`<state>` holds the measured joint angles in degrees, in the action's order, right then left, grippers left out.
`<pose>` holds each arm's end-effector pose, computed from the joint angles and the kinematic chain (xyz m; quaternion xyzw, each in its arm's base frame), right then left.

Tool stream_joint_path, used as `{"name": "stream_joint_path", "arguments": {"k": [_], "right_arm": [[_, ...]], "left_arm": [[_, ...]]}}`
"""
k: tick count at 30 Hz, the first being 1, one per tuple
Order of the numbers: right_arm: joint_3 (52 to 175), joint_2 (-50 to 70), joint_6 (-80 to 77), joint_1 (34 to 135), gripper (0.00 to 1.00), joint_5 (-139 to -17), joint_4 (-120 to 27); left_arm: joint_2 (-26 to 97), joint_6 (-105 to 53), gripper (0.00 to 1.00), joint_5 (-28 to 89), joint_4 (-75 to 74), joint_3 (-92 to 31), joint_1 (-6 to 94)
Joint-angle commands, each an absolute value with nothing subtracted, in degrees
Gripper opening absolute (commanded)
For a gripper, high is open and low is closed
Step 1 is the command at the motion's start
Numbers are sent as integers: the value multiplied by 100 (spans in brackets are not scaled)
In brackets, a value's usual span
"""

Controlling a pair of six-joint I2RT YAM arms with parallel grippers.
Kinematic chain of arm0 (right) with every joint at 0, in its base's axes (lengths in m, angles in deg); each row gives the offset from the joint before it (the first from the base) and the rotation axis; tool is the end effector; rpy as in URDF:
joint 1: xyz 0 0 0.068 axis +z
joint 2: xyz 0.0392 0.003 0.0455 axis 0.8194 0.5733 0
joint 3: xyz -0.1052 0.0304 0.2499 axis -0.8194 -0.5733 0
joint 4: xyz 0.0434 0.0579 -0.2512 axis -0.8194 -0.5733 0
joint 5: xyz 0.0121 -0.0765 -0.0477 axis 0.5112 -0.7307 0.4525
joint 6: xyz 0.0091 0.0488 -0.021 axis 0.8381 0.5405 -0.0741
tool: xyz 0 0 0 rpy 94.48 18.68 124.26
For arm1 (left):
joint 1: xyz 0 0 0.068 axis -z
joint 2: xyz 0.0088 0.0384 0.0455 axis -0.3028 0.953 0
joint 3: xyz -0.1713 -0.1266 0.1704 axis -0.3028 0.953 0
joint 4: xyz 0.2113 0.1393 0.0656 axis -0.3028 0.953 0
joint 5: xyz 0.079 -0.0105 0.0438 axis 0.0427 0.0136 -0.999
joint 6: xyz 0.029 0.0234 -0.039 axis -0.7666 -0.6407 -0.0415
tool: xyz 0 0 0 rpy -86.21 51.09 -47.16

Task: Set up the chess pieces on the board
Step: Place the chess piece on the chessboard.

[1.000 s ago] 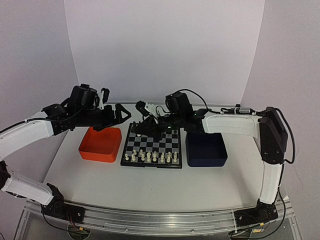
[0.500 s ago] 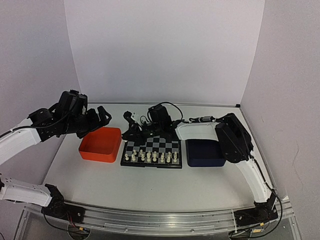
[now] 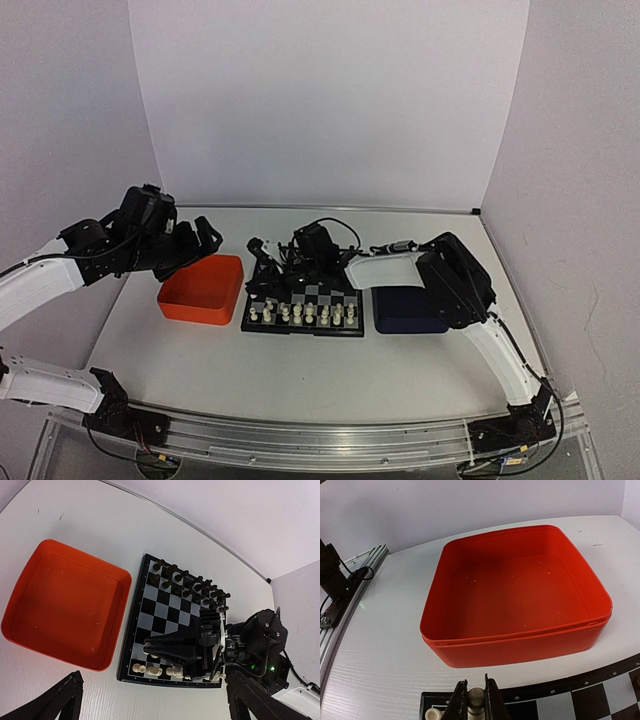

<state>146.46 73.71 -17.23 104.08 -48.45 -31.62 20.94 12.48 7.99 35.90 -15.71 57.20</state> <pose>0.3538 0.4401 0.1310 -0.5359 0.6022 0.4276 0.4091 0.1798 -0.1372 0.3202 -0.1376 0.8850 -0.2252 0.3837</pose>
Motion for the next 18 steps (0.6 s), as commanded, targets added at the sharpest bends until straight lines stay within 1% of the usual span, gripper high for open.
{"name": "stream_joint_path", "arguments": {"k": [1, 18], "right_arm": [[14894, 7551, -1587, 10430, 9, -4662, -2963], [14969, 7771, -1449, 10431, 13, -4666, -2980]], "left_arm": [[2100, 1319, 100, 692, 3633, -1546, 5700], [2203, 1376, 100, 763, 3550, -1514, 5700]]}}
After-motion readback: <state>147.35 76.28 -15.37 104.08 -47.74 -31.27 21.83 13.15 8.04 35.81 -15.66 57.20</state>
